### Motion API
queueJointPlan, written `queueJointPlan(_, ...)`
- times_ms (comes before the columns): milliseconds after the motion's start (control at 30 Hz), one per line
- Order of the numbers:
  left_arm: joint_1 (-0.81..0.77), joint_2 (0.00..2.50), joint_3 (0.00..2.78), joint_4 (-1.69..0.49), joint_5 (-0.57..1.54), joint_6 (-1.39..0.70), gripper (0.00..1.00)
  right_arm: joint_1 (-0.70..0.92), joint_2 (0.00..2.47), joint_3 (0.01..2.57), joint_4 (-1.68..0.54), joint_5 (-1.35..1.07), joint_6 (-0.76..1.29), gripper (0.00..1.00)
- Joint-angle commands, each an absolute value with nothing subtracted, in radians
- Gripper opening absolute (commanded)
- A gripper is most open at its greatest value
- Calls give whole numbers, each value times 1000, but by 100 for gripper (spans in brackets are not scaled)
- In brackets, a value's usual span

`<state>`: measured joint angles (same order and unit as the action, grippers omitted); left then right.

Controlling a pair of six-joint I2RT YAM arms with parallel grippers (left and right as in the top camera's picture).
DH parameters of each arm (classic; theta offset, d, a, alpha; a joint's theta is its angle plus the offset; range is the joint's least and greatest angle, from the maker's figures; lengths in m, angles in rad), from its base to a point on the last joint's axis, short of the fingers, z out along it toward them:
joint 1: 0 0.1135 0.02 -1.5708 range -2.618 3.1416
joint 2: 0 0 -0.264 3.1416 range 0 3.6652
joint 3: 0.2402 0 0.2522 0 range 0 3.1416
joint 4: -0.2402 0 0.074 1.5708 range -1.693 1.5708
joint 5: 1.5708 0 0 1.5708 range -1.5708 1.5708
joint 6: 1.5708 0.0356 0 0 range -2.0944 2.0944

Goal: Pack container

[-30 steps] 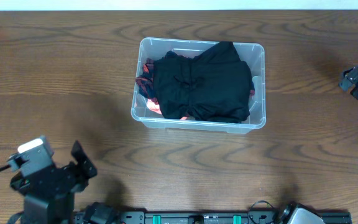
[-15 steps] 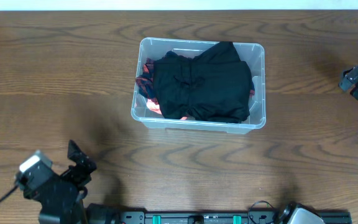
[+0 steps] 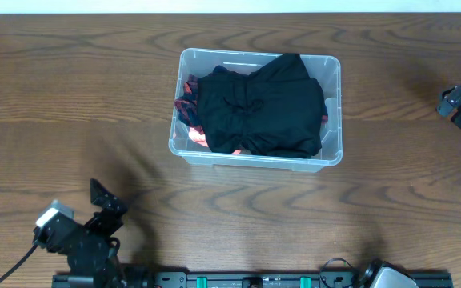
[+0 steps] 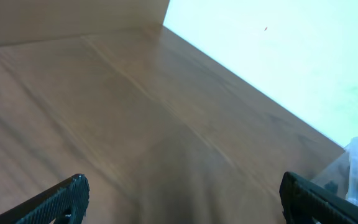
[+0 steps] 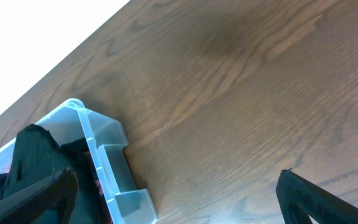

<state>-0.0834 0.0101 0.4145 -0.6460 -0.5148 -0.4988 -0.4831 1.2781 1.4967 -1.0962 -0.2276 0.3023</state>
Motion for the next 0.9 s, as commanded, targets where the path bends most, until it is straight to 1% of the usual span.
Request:
queueJointPlan(0, -65, 2, 363, -568, -467, -511, 98, -490, 1271, 1501, -1097, -228, 290, 99)
queueJointPlan(167, -41, 2, 293, -390, -425, -514, 98, -490, 1271, 1501, -1097, -228, 290, 99)
queueJointPlan(433, -14, 2, 181, 11, -426, -514, 98, -490, 1271, 1501, -1097, -228, 290, 99)
queueJointPlan(567, -7, 2, 128, 163, -426, -514, 98, -490, 1271, 1501, -1097, -228, 290, 99)
queueJointPlan(667, -7, 2, 104, 197, -426, -515, 98, -491, 1271, 1501, -1097, -228, 290, 99)
queueJointPlan(867, -2, 2, 67, 201, -426, -515, 98, -490, 1271, 1501, -1097, -228, 290, 99)
